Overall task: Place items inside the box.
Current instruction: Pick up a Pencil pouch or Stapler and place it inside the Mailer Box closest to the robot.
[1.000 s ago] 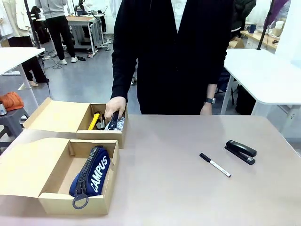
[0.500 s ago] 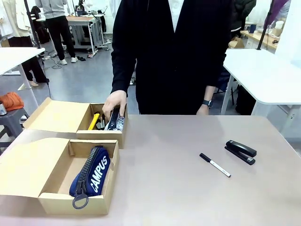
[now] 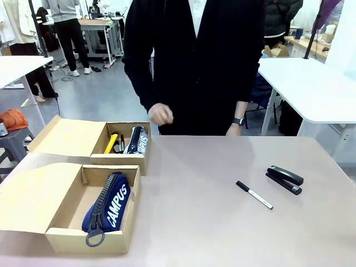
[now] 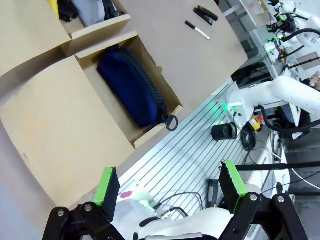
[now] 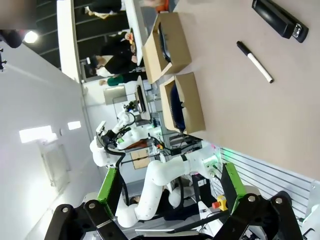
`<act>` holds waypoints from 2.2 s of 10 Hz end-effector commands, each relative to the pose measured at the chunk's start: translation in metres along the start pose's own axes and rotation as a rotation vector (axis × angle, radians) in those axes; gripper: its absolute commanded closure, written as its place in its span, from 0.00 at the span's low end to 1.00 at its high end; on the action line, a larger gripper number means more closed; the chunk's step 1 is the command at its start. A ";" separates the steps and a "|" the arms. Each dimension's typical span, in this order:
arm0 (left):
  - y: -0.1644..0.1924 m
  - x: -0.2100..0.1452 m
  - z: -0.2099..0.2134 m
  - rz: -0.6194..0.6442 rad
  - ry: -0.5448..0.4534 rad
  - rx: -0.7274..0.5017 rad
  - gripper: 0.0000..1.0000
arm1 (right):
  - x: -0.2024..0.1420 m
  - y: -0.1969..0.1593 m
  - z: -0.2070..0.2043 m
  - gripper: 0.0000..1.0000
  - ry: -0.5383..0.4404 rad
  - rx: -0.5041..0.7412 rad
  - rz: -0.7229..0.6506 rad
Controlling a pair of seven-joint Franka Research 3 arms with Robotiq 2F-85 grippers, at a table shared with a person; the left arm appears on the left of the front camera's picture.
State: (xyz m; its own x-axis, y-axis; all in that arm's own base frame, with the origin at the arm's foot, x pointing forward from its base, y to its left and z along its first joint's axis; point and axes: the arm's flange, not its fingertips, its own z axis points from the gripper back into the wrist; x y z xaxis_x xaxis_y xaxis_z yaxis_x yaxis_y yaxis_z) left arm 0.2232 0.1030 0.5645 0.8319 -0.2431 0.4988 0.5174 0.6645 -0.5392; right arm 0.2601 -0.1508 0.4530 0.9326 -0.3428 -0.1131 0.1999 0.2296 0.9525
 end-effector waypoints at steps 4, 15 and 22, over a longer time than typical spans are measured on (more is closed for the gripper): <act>-0.001 0.000 -0.002 -0.003 -0.014 -0.002 0.00 | 0.000 0.004 0.001 0.00 -0.003 0.018 0.004; -0.001 0.000 -0.002 -0.003 -0.014 -0.002 0.00 | 0.072 0.087 -0.112 0.00 -0.015 -0.803 0.471; -0.001 0.000 -0.002 -0.003 -0.014 -0.002 0.00 | 0.132 0.063 -0.127 0.00 0.178 -0.801 0.946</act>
State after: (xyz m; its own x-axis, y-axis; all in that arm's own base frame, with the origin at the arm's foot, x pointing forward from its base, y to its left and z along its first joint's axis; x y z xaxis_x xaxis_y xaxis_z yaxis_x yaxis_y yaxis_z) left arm 0.2234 0.1031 0.5642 0.8326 -0.2425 0.4979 0.5164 0.6649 -0.5397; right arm 0.4124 -0.0485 0.4661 0.8310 0.4053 0.3810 -0.5075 0.8328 0.2211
